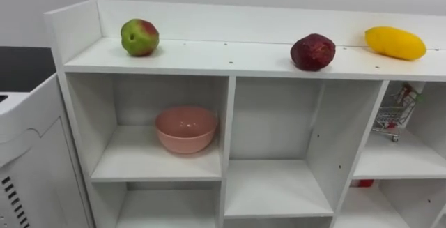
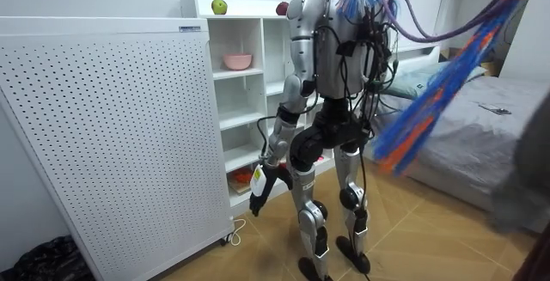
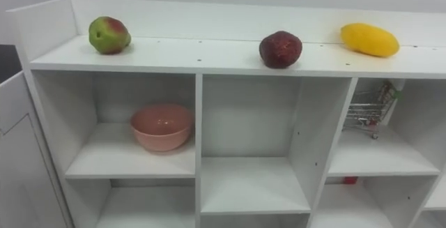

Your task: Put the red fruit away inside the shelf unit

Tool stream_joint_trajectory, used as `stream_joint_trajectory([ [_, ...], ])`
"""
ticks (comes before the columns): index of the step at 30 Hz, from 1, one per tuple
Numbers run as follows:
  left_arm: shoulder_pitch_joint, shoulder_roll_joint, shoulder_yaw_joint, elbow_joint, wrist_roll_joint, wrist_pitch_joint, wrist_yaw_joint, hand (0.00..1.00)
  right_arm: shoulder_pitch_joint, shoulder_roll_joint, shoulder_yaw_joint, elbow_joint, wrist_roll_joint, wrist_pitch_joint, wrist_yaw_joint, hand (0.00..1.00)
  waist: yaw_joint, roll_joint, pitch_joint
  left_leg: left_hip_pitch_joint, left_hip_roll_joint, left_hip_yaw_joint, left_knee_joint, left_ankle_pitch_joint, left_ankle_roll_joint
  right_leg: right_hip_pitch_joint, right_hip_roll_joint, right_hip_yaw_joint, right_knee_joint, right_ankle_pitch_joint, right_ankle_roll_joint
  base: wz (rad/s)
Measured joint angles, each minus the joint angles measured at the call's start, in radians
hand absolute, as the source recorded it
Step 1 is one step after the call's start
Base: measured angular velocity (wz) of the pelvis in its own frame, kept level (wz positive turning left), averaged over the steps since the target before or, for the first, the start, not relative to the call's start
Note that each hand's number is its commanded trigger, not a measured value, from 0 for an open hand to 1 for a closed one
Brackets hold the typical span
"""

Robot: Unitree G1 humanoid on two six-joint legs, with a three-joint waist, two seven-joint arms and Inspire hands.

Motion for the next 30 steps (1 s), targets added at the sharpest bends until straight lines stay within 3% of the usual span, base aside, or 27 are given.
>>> stream_joint_trajectory([
  [3,0.015,-0.004,0.064,-0.009,-0.001,-0.009,0.013,0.00,-0.003,-0.005,-0.124,-0.095,0.060,-0.001,-0.077,0.00,-0.012,0.000,-0.0031,-0.001,0.000,0.000,-0.001,0.000,0.000,0.000,0.000,-0.004,0.001,0.000,0.000,0.00],
  [7,0.036,0.002,0.084,-0.012,-0.002,-0.020,0.040,0.00,-0.020,-0.016,-0.213,-0.286,0.068,-0.003,-0.174,0.00,-0.029,-0.001,-0.0040,0.002,-0.003,0.003,-0.002,0.001,0.000,0.000,0.000,-0.005,0.003,0.000,0.000,-0.03],
  [10,0.034,0.003,0.081,-0.017,-0.001,-0.027,0.058,0.00,-0.026,-0.023,-0.221,-0.485,0.063,-0.027,-0.256,0.00,-0.033,-0.003,-0.0051,0.000,-0.004,0.003,0.002,0.001,-0.001,-0.001,0.001,-0.004,0.003,0.000,0.000,0.00],
  [13,0.034,0.000,0.080,-0.018,-0.003,-0.039,0.078,0.00,-0.029,-0.024,-0.216,-0.700,-0.023,-0.033,-0.331,0.00,-0.026,-0.006,-0.0107,0.001,-0.002,0.005,0.002,0.002,-0.002,-0.008,0.002,-0.004,0.003,0.000,0.000,-0.01],
  [14,0.032,0.000,0.080,-0.017,-0.002,-0.041,0.080,0.00,-0.041,-0.024,-0.216,-0.776,-0.066,-0.036,-0.356,0.00,-0.025,-0.007,-0.0171,0.000,-0.002,0.007,0.001,0.003,-0.003,-0.015,0.002,-0.004,0.005,0.000,0.000,-0.06],
  [16,0.033,0.001,0.080,-0.010,-0.002,-0.043,0.085,0.00,-0.065,-0.028,-0.216,-0.848,-0.109,-0.056,-0.390,0.00,-0.025,-0.009,-0.0182,0.001,-0.002,0.008,0.002,0.003,-0.004,-0.015,0.002,-0.003,0.007,0.000,0.000,-0.03],
  [21,0.048,-0.006,0.078,-0.010,0.021,-0.046,0.097,0.00,-0.074,-0.028,-0.216,-1.056,-0.251,-0.066,-0.455,0.00,-0.022,-0.017,-0.0158,0.001,-0.001,0.009,0.000,0.003,-0.004,-0.017,0.001,0.003,0.009,0.000,0.000,0.00],
  [25,0.051,-0.012,0.051,-0.013,0.021,-0.048,0.101,0.00,-0.085,-0.037,-0.207,-1.188,-0.280,-0.090,-0.468,0.00,-0.020,-0.006,-0.0108,-0.002,0.000,0.008,-0.001,0.003,-0.003,-0.019,0.001,0.002,0.012,0.000,0.000,0.00],
  [30,0.039,-0.017,0.040,-0.011,0.022,-0.082,0.101,0.00,-0.134,-0.106,-0.176,-1.266,-0.357,-0.116,-0.463,0.00,0.004,0.000,-0.0140,-0.020,0.000,0.008,0.004,0.006,-0.004,-0.037,0.003,-0.002,0.021,0.000,0.000,0.00],
])
